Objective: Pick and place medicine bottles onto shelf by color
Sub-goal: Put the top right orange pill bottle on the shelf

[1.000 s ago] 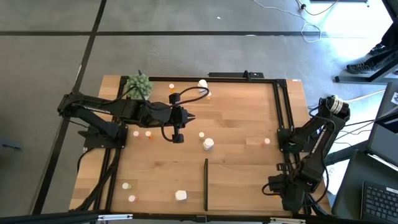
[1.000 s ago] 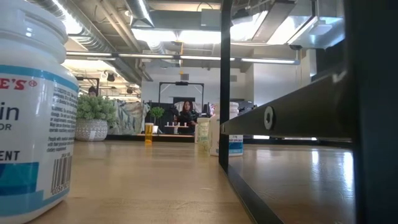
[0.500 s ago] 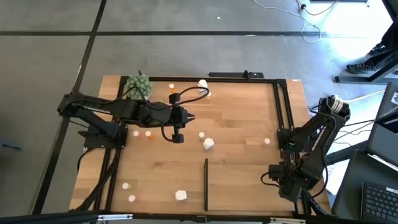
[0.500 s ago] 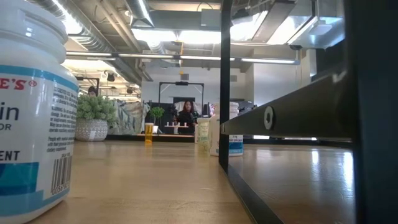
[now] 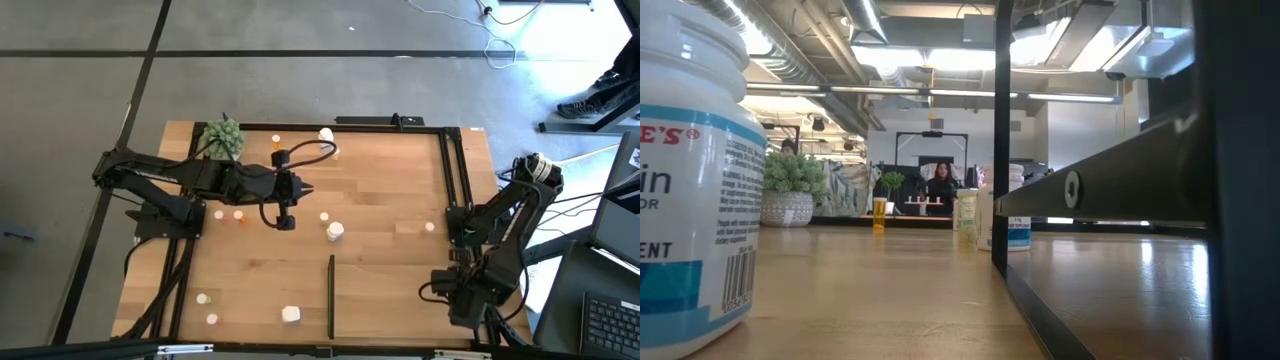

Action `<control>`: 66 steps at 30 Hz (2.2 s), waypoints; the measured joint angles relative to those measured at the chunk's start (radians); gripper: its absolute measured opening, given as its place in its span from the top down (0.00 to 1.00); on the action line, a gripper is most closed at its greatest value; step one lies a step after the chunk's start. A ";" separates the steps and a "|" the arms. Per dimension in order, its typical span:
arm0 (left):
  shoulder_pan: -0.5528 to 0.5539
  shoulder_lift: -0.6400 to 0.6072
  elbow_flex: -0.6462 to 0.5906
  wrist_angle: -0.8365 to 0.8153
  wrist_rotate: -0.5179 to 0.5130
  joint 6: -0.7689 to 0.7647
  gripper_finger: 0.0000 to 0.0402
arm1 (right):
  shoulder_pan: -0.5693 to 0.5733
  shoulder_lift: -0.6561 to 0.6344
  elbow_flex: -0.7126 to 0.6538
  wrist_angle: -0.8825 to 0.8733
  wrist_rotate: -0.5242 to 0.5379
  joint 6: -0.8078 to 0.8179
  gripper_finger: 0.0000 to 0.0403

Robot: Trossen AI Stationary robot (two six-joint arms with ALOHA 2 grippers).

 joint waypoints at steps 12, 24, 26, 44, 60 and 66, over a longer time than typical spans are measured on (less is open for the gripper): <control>0.000 0.000 -0.001 -0.037 0.000 -0.001 0.93 | 0.029 0.047 0.252 -0.173 0.095 -0.001 0.70; 0.000 0.000 -0.001 -0.037 0.000 -0.001 0.93 | 0.123 0.226 0.385 -0.143 0.094 0.012 0.70; 0.000 0.000 -0.001 -0.037 0.000 -0.001 0.93 | 0.134 0.244 0.385 -0.121 0.092 0.031 0.70; -0.001 0.000 -0.001 -0.037 0.008 0.026 0.93 | 0.132 0.392 0.383 -0.102 0.016 -0.002 0.70; -0.027 0.000 -0.001 -0.004 0.379 0.017 0.93 | 0.132 0.395 0.382 -0.081 0.034 -0.030 0.70; -0.027 0.000 0.000 -0.004 0.378 0.020 0.93 | 0.132 0.395 0.382 -0.080 0.039 -0.031 0.70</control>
